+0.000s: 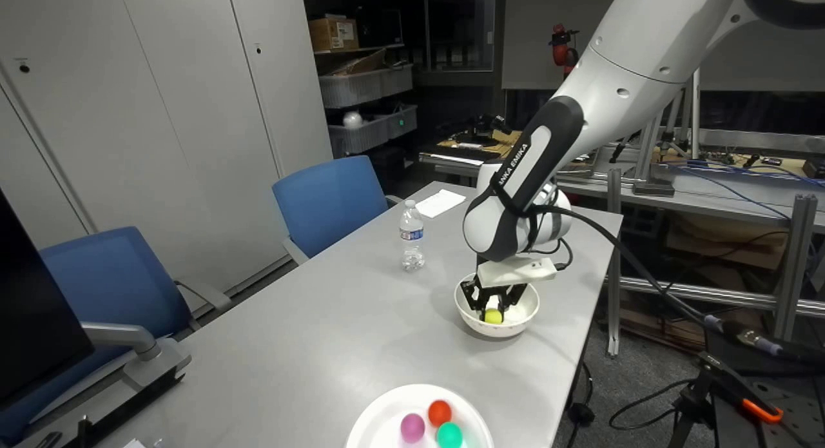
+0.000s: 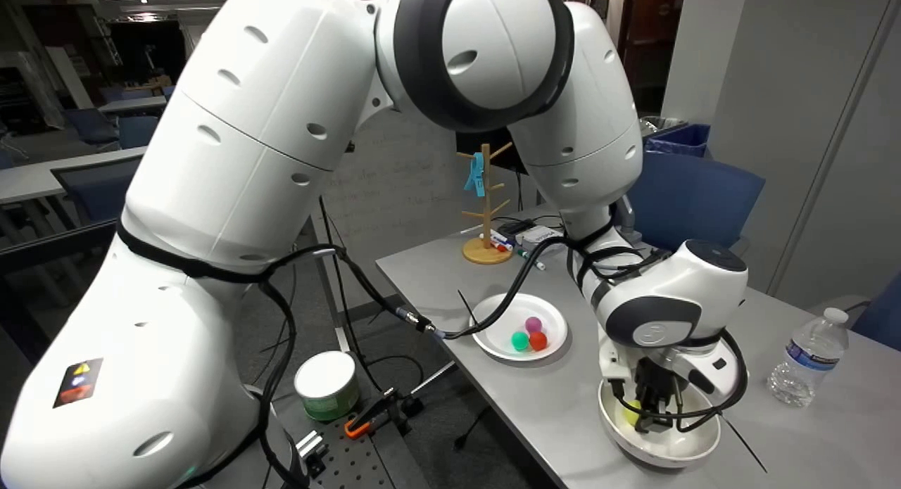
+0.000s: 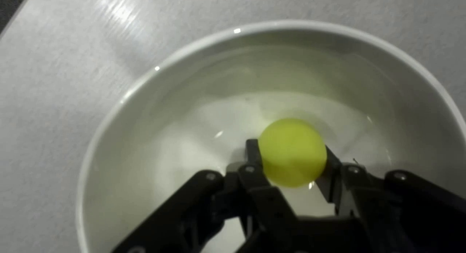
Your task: Take the yellow ball out of the bowl and put it on the plate
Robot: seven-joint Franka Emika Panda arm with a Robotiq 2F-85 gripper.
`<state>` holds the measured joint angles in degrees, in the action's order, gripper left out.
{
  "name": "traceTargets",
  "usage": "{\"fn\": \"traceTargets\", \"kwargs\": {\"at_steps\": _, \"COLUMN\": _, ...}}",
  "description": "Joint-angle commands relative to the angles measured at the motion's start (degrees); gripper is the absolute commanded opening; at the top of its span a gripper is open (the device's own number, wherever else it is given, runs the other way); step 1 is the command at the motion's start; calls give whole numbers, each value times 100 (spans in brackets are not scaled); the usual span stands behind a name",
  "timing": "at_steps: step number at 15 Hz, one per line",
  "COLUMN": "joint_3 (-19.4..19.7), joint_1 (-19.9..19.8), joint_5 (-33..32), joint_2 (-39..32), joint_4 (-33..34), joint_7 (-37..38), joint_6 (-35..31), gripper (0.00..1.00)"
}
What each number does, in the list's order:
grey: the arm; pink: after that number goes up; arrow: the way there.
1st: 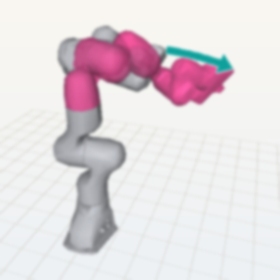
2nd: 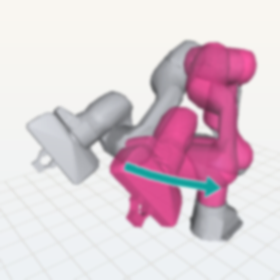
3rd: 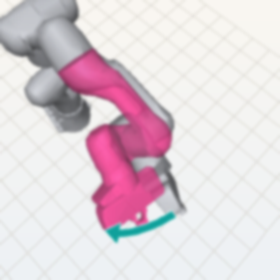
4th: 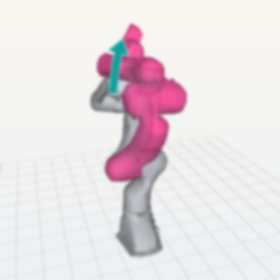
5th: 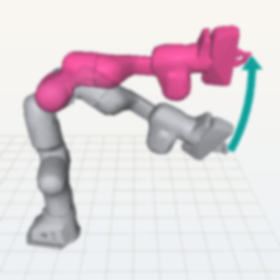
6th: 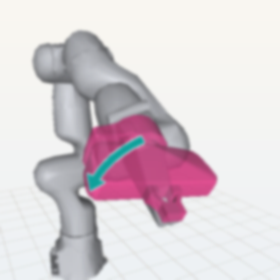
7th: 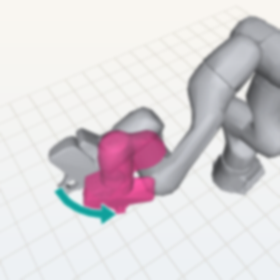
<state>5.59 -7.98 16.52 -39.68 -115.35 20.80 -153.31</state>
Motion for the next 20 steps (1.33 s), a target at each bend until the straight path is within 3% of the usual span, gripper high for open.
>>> {"fn": "traceTargets", "kwargs": {"at_steps": 1, "joint_3": -46, "joint_1": -12, "joint_5": 155, "joint_2": 658, "joint_4": -547, "joint_7": -127, "joint_6": -27, "gripper": 13}}
{"fn": "traceTargets", "kwargs": {"at_steps": 8, "joint_3": -74, "joint_1": 112, "joint_5": 46, "joint_2": 1778, "joint_4": -1357, "joint_7": -332, "joint_6": -191, "gripper": 13}}
{"fn": "traceTargets", "kwargs": {"at_steps": 12, "joint_3": -319, "joint_1": 198, "joint_5": 110, "joint_2": 2168, "joint_4": -1624, "joint_7": -589, "joint_6": -119, "gripper": 13}}
{"fn": "traceTargets", "kwargs": {"at_steps": 20, "joint_3": -965, "joint_1": 528, "joint_5": 170, "joint_2": 2072, "joint_4": -1446, "joint_7": -985, "joint_6": -2, "gripper": 13}}
